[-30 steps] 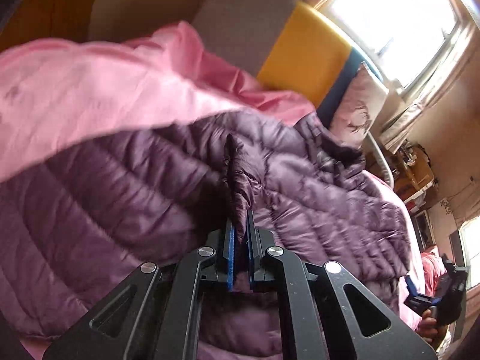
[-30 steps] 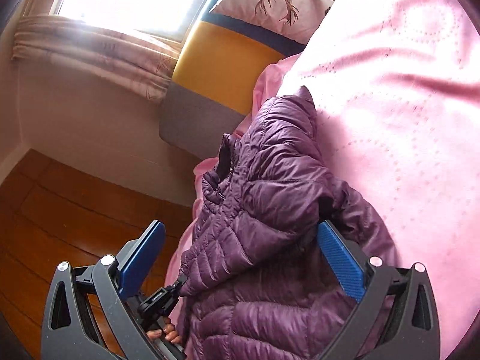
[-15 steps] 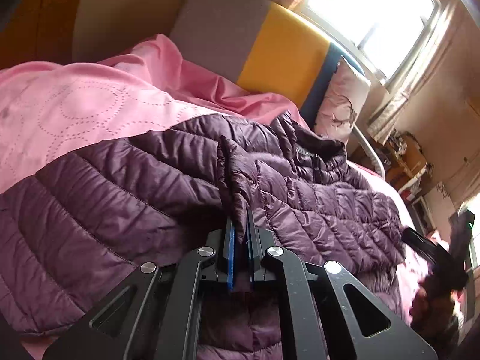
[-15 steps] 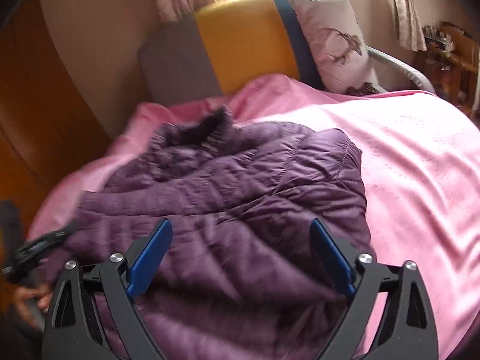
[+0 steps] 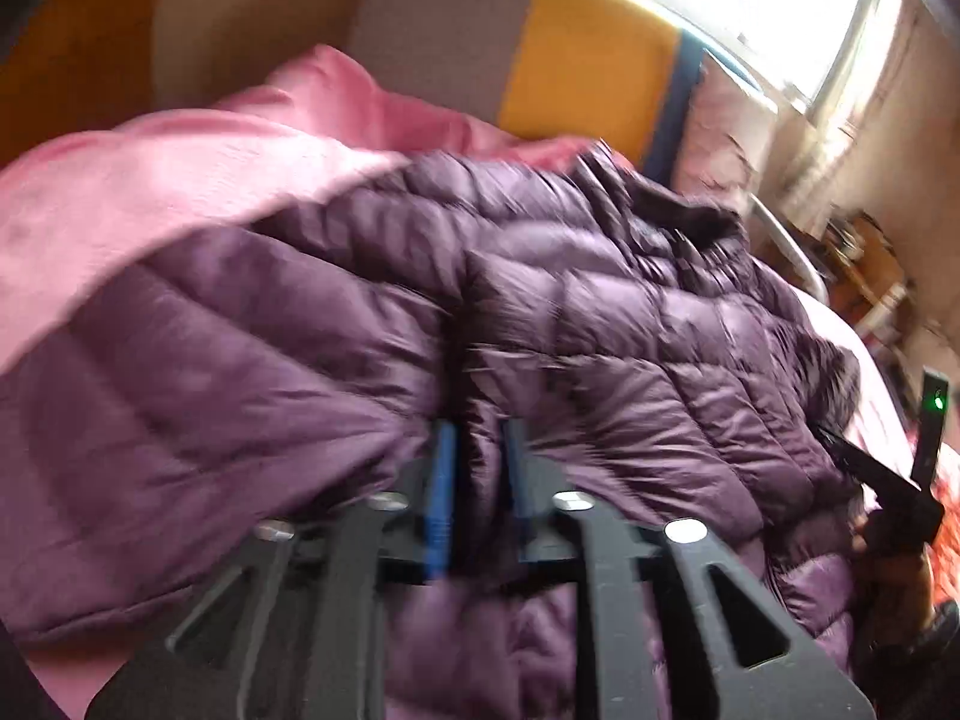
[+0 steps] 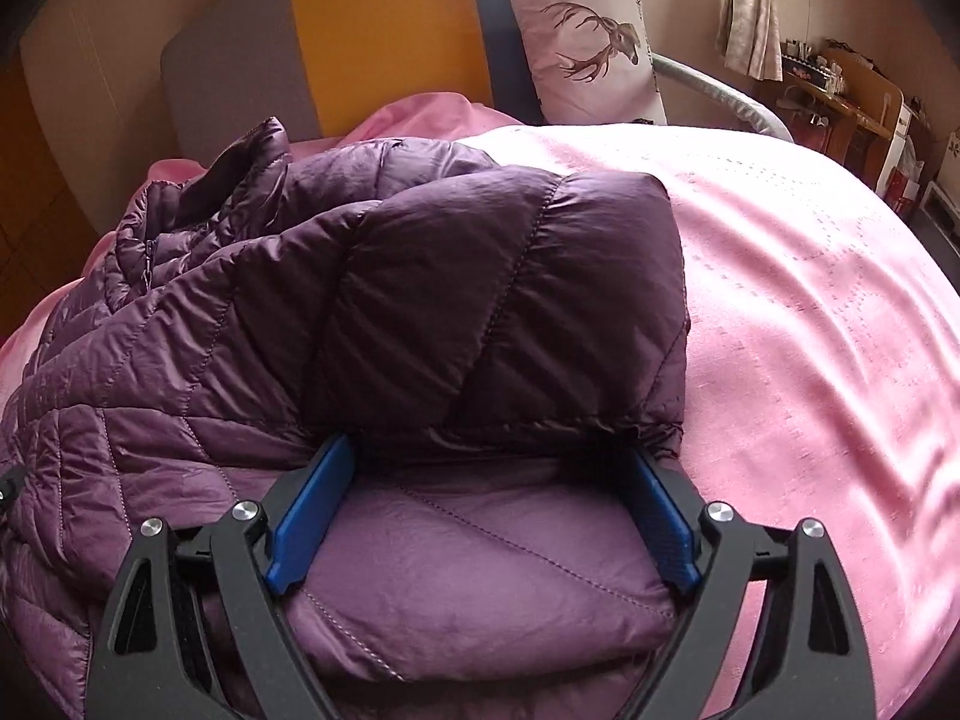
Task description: Fold large clothes
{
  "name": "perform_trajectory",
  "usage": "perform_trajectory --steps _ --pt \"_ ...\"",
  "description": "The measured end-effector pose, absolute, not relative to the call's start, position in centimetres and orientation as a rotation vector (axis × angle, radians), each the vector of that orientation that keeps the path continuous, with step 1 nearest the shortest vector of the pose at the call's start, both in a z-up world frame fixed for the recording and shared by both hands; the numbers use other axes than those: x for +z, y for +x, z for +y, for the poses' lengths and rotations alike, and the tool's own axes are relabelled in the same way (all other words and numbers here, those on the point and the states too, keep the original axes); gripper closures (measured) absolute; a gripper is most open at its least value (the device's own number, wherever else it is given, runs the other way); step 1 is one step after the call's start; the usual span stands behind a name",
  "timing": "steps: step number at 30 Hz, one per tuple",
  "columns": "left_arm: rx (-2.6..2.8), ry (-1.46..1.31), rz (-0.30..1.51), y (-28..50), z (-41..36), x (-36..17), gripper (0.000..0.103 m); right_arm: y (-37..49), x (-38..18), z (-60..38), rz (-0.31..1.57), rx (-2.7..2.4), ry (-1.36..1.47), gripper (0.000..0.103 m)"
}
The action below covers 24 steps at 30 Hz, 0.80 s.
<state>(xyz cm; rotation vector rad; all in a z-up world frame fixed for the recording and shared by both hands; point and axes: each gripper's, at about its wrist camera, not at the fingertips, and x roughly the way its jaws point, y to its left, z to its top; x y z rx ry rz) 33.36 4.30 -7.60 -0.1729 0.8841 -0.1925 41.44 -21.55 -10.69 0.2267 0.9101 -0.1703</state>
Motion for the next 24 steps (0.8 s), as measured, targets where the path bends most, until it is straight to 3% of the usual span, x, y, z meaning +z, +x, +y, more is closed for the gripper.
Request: perform_trajectory --steps 2,6,10,14,22,23,24 --pt "-0.186 -0.181 0.823 32.1 4.7 -6.2 0.06 41.2 -10.1 -21.3 0.91 -0.181 0.213 0.013" --pt "-0.261 -0.129 0.764 31.1 3.2 -4.3 0.06 40.9 -8.1 -20.2 0.888 -0.203 0.148 0.01" --pt "-0.342 -0.109 0.828 32.8 0.7 -5.6 0.06 40.5 -6.4 -16.8 0.845 -0.09 0.113 0.005" --pt "-0.317 -0.107 0.943 34.9 0.2 -9.4 0.06 41.6 -9.0 -13.5 0.923 -0.07 -0.022 0.003" --pt "-0.312 -0.175 0.95 34.2 1.8 -8.8 0.059 42.0 -9.6 -14.3 0.948 -0.072 0.019 0.002" --pt "-0.3 -0.194 0.939 33.5 2.3 -8.1 0.056 41.6 -9.2 -14.3 0.945 -0.079 0.024 0.002" --pt "-0.292 -0.227 0.917 32.6 3.0 -7.3 0.045 40.9 -8.7 -14.6 0.938 -0.082 0.043 0.002"
